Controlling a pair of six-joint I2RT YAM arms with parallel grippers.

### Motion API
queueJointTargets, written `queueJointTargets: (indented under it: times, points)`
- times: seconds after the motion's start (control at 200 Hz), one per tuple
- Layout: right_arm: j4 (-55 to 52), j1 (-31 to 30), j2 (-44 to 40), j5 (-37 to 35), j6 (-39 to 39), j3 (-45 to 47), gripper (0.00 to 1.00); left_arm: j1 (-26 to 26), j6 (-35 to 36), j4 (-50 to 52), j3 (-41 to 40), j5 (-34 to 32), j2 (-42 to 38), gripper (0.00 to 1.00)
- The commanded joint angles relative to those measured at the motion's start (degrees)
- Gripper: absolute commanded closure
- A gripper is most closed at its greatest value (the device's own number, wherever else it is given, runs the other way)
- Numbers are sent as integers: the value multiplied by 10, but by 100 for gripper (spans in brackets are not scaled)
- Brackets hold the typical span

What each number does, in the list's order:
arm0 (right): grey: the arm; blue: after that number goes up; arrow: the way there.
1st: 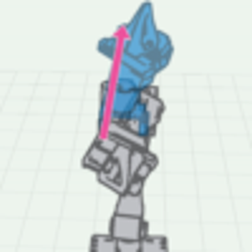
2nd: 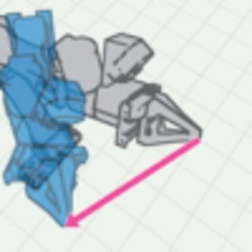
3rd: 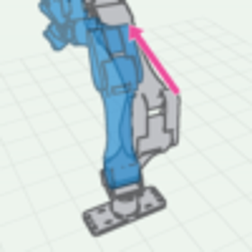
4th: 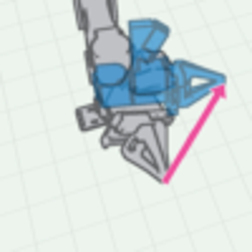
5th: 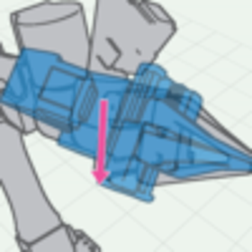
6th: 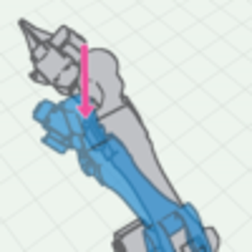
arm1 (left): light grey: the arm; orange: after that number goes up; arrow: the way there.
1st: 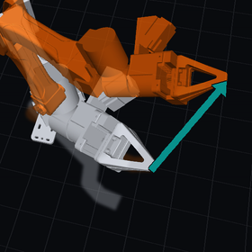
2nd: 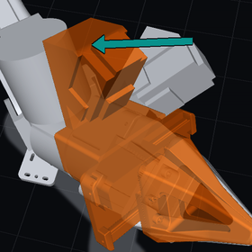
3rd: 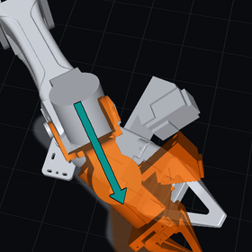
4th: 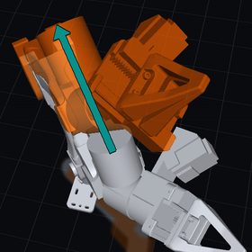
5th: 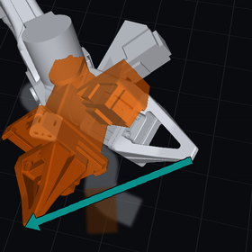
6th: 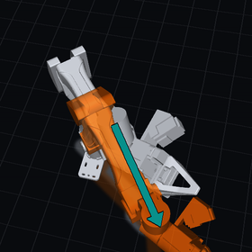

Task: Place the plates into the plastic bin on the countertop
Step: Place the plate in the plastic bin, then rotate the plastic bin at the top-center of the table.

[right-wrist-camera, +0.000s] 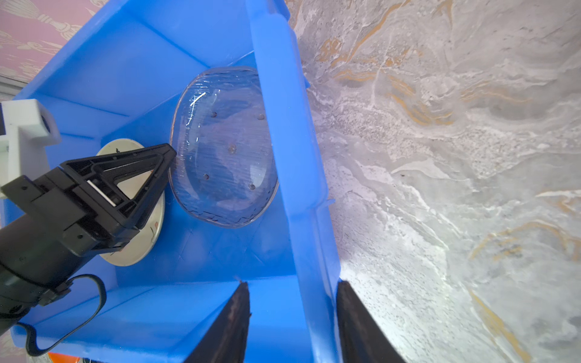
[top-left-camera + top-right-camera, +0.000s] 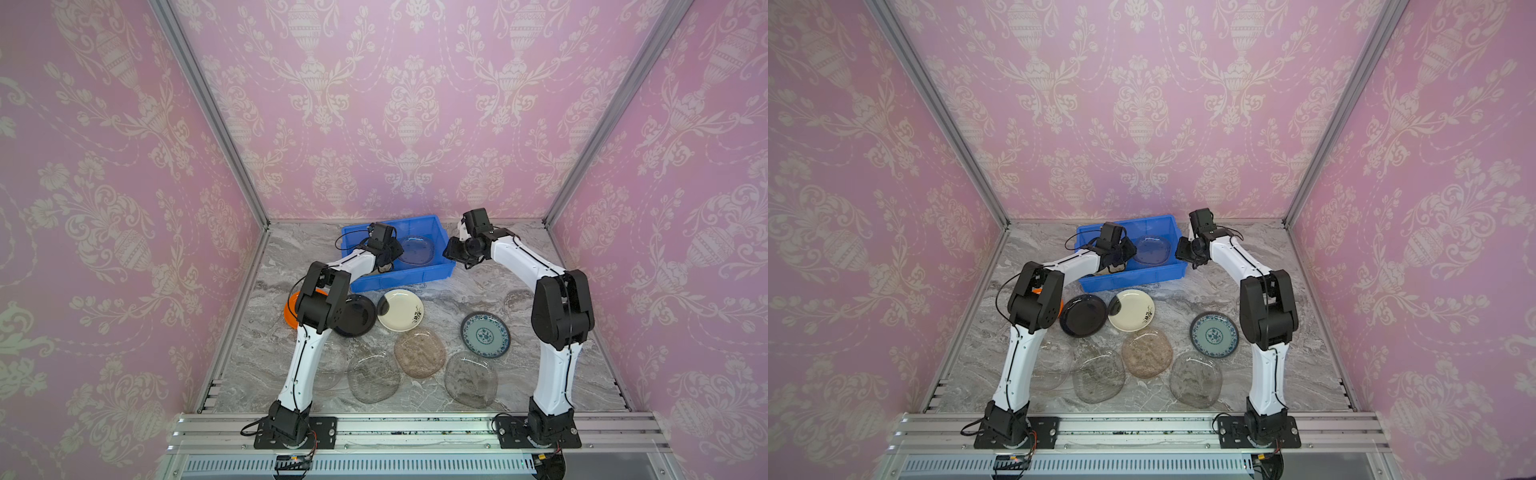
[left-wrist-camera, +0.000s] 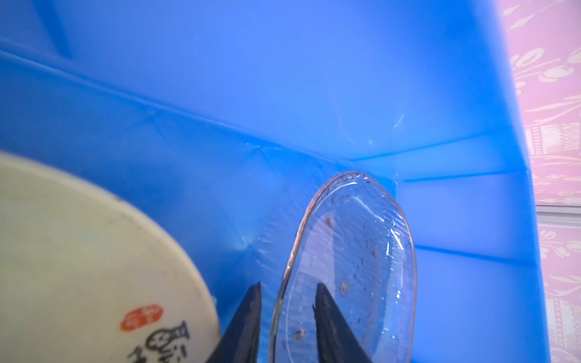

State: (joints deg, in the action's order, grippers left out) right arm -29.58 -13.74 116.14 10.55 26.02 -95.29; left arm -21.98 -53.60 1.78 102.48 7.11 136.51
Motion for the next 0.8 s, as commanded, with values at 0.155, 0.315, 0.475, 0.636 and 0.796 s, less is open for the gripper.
queueJointTargets:
  times: [0.155,0.315,0.475,0.636,0.796]
  points:
    - [-33,-8,8,-22,-24,0,55,-7,18,-20,-35,-11,-43,41]
    - [-36,-12,5,-30,-24,9,57,-11,42,-34,-58,-14,-85,32]
    - [-47,-23,-3,-49,-26,19,58,-13,58,-44,-87,-5,-127,14]
    - [-53,-30,-27,-66,-28,45,58,-16,88,-37,-121,-12,-177,1]
    - [-60,-32,-55,-80,-29,75,58,-17,111,-33,-166,-27,-228,1]
